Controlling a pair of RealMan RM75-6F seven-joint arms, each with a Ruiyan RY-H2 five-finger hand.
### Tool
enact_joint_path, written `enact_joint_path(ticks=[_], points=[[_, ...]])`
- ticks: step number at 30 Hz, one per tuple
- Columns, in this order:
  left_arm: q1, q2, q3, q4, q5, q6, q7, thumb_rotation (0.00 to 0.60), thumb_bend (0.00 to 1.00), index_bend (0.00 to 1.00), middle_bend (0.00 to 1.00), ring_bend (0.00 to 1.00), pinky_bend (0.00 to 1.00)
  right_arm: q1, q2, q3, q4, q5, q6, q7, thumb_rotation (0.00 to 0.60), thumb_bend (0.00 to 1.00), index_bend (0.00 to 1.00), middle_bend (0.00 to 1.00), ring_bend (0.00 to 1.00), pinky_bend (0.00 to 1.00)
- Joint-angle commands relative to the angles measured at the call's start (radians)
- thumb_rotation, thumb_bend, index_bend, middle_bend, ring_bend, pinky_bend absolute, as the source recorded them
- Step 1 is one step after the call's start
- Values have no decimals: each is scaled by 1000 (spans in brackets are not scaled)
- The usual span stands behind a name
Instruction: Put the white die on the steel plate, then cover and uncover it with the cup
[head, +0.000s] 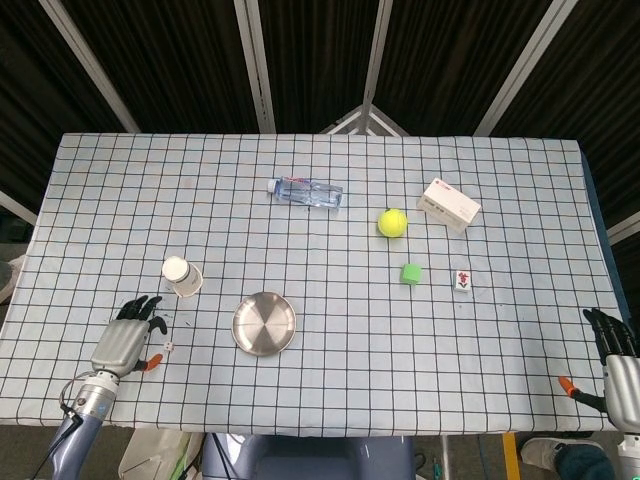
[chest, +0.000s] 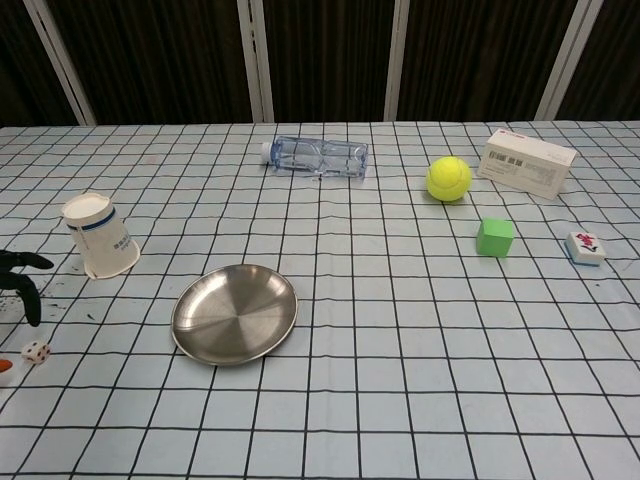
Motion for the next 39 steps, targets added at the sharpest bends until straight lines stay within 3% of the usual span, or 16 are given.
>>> enact_joint_path(ticks=[1, 5, 39], points=[[-4, -4, 1, 5, -1, -4, 0, 600, 378, 427, 60, 0, 82, 0, 1, -1, 0, 0, 0, 1, 600, 41, 116, 125, 116, 16], [-6, -13, 4, 11, 14, 2, -9, 600, 422, 456, 70, 0, 82, -1, 2, -1, 0, -1, 1, 2, 600, 42, 116, 125, 116, 15], [-9, -55, 29, 59, 37, 17, 5, 600, 439, 483, 72, 0, 82, -5, 13, -3, -13, 0, -1, 13, 600, 41, 116, 124, 116, 15]])
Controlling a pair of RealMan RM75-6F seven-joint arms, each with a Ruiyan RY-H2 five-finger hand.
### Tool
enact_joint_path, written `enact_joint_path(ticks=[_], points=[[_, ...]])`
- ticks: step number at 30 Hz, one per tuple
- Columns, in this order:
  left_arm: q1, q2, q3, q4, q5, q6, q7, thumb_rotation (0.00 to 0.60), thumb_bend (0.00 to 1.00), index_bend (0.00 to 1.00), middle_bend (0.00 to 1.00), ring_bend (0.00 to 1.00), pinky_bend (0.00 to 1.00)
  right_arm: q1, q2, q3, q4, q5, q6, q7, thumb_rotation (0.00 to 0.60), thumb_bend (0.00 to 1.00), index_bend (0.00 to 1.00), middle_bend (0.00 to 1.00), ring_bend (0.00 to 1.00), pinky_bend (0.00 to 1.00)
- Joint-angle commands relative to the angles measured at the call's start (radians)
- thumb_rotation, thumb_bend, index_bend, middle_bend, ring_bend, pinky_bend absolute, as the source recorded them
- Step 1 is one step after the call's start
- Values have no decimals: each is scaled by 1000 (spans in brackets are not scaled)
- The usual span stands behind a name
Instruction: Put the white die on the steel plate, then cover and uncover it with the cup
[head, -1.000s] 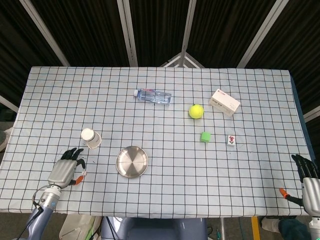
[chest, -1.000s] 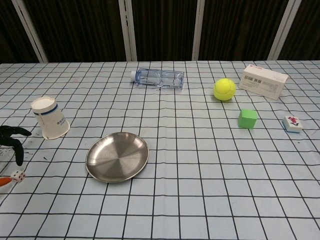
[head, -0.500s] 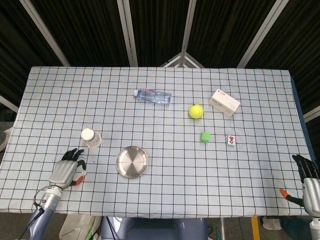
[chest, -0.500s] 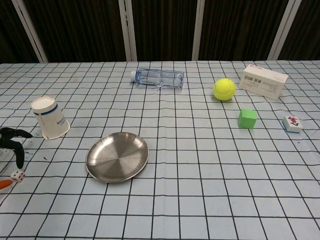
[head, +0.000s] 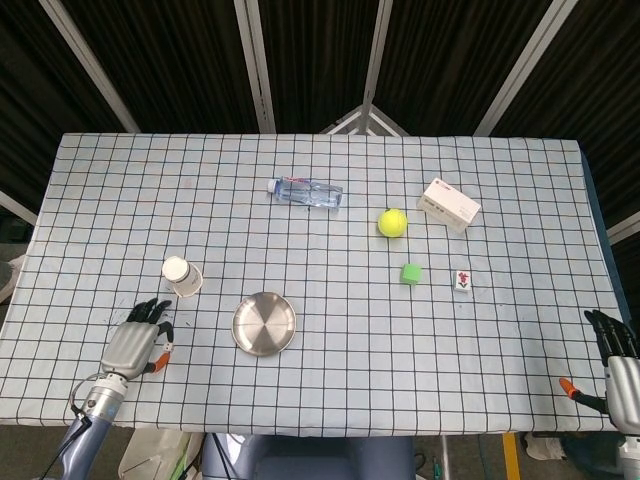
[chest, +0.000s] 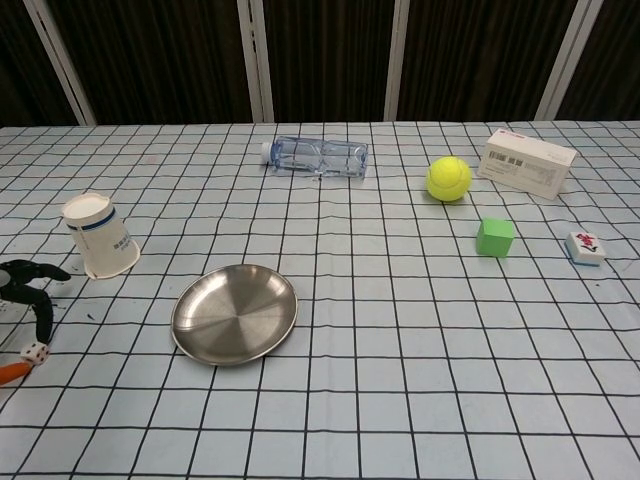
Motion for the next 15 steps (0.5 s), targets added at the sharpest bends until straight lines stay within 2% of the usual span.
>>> enact_joint_path(ticks=[1, 15], points=[[0, -2, 2, 2, 1, 2, 7, 600, 439, 484, 73, 0, 82, 1, 0, 0, 0, 0, -1, -1, 600, 41, 116, 124, 116, 15], [-2, 4, 11, -16, -3, -8, 6, 600, 457, 536, 96, 0, 82, -3, 2, -1, 2, -2, 3, 5, 600, 42, 116, 124, 116, 15]])
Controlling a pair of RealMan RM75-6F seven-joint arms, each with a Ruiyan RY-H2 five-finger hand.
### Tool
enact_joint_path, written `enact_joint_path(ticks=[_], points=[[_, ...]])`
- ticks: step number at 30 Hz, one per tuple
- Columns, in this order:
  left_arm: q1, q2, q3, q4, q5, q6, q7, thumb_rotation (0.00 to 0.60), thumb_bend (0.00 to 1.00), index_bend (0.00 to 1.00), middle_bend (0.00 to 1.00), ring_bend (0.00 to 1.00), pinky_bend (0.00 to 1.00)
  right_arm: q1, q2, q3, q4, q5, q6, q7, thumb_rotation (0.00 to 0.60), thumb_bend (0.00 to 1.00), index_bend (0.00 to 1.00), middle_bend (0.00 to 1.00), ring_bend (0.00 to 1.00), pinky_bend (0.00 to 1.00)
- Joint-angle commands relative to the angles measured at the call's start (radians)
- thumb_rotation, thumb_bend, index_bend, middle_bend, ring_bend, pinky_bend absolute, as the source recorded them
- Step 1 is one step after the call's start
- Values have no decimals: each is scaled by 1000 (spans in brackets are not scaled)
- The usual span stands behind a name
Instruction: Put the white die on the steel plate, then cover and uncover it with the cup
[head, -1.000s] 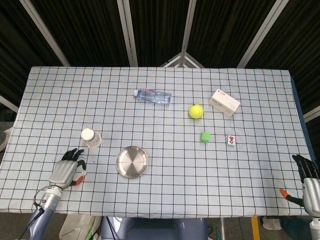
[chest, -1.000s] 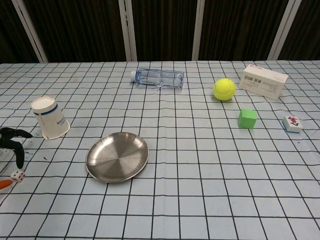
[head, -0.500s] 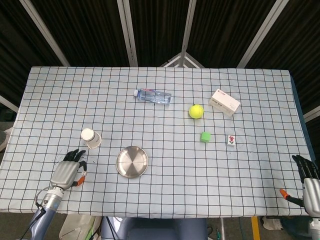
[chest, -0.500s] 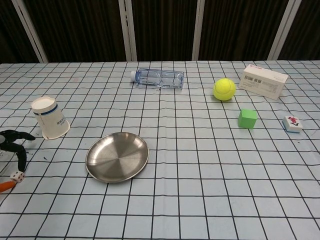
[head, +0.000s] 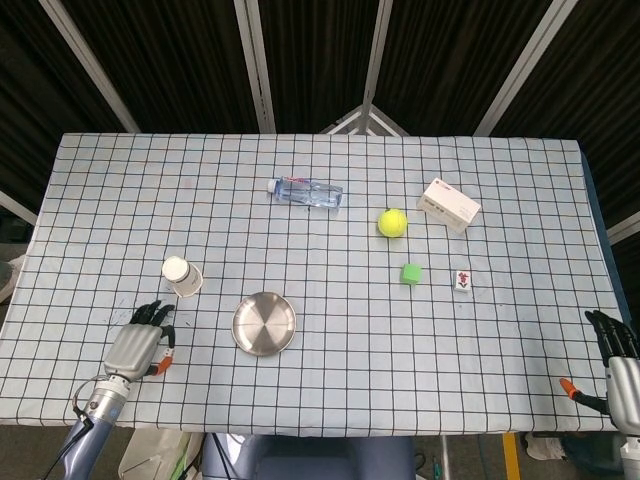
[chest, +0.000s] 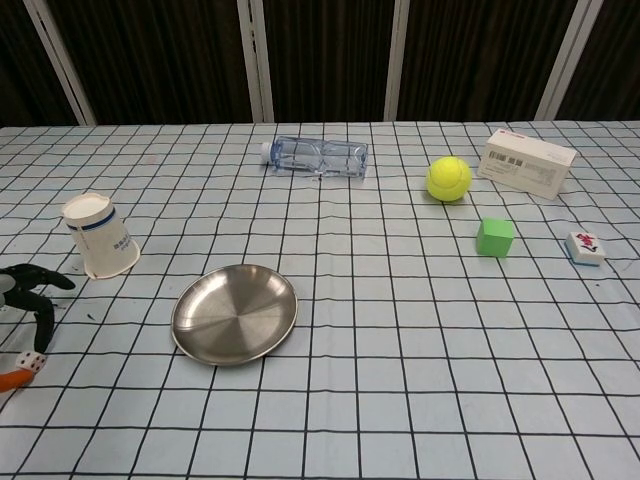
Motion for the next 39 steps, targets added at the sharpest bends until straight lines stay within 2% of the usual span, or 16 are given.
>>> enact_joint_path(ticks=[1, 12, 16, 20, 23, 28, 34, 39], points=[[-1, 4, 1, -3, -6, -5, 2, 600, 460, 538, 97, 0, 82, 0, 0, 0, 0, 1, 0, 2, 600, 42, 116, 125, 116, 15], [6, 38, -15, -71, 32, 39, -65, 600, 500, 549, 101, 0, 82, -1, 0, -2, -2, -2, -2, 4, 600, 41, 116, 124, 116, 16], [-12, 68, -33, -147, 78, 63, -55, 600, 500, 549, 106, 0, 82, 2, -1, -3, -4, -6, -3, 2, 600, 42, 116, 125, 116, 15], [-56, 71, -55, -225, 92, 31, -3, 600, 488, 549, 107, 0, 82, -3, 4, -2, -10, -12, 9, 4, 600, 42, 116, 125, 116, 16], [-106, 31, -86, -241, 55, -27, 51, 600, 486, 549, 107, 0, 79, -5, 8, 0, -14, -13, 15, 12, 600, 41, 116, 125, 116, 15], [-202, -104, -154, -184, -70, -135, 118, 600, 488, 551, 110, 0, 78, -9, 16, 1, -13, -9, 18, 35, 600, 42, 116, 125, 116, 16], [-282, -244, -203, -82, -163, -180, 185, 600, 490, 553, 112, 0, 79, -7, 19, 2, -6, -4, 10, 54, 600, 42, 116, 125, 116, 15], [-319, -307, -222, -18, -234, -199, 215, 600, 489, 553, 114, 0, 79, -8, 20, 2, -4, -2, 9, 63, 600, 42, 116, 124, 116, 15]])
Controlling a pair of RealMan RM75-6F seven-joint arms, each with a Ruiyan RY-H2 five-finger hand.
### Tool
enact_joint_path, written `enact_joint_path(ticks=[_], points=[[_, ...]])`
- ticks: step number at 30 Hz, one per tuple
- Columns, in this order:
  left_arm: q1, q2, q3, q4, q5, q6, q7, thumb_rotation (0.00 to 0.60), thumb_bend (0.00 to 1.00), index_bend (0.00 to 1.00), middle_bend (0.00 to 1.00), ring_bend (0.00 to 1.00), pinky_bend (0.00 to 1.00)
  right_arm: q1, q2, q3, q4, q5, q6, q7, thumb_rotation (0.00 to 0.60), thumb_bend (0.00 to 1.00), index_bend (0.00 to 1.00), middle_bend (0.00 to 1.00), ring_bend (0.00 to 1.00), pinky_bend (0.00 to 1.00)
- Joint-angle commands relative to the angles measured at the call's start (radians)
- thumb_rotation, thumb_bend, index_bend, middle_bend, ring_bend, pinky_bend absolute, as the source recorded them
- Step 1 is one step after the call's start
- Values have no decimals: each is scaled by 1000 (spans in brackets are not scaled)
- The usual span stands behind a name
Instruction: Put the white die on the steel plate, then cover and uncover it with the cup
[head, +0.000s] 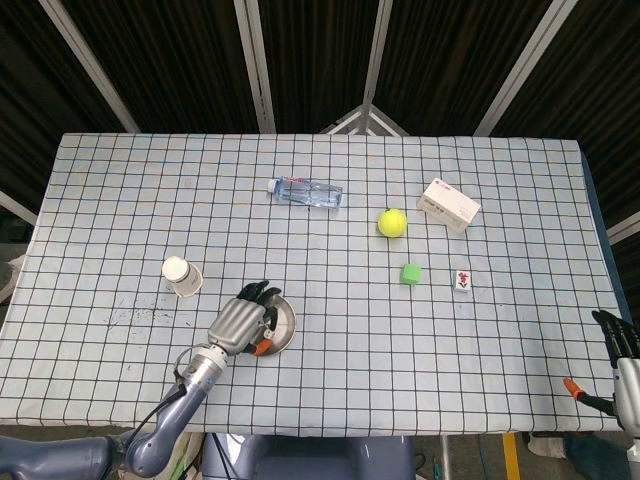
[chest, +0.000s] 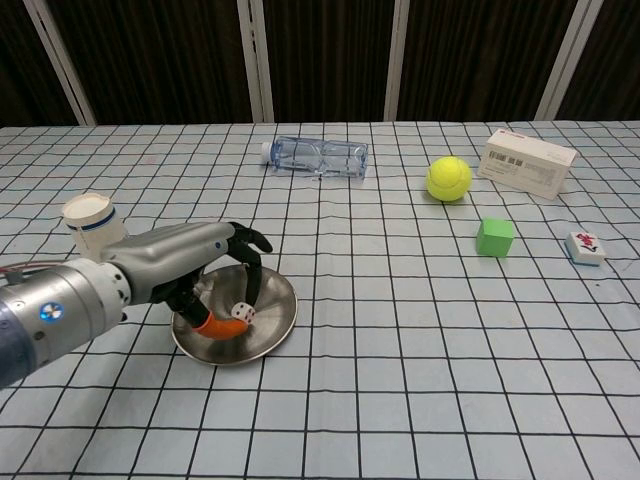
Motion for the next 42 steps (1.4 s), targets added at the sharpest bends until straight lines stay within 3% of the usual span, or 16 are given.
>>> enact_joint_path(ticks=[1, 12, 24, 27, 31, 35, 42], points=[[-33, -44, -19, 47, -50, -15, 34, 600, 489, 553, 112, 0, 78, 0, 1, 0, 1, 3, -3, 7, 600, 42, 116, 124, 116, 15], [-41, -73, -17, 76, -89, 66, 103, 600, 490, 554, 113, 0, 76, 1, 0, 1, 2, 3, -4, 5, 600, 42, 116, 125, 116, 15], [-29, -57, 26, 92, -93, 104, 130, 600, 476, 550, 105, 0, 58, 4, -7, -1, 0, 2, -12, -8, 600, 41, 116, 124, 116, 15], [-29, -64, 28, 98, -89, 104, 115, 600, 445, 455, 80, 0, 49, 6, -8, -2, -1, 4, -16, -11, 600, 42, 116, 124, 116, 16], [-33, -63, 37, 99, -76, 90, 91, 600, 372, 214, 22, 0, 34, 7, -8, 0, 1, 8, -20, -8, 600, 42, 116, 124, 116, 16], [-35, -49, 48, 84, -55, 84, 72, 600, 345, 41, 0, 0, 29, 5, -6, 2, 1, 6, -13, -6, 600, 41, 116, 125, 116, 16], [-21, 22, 75, 4, 43, 111, 16, 600, 342, 0, 0, 0, 25, 4, -3, 3, -3, 5, -9, -5, 600, 42, 116, 125, 116, 16]])
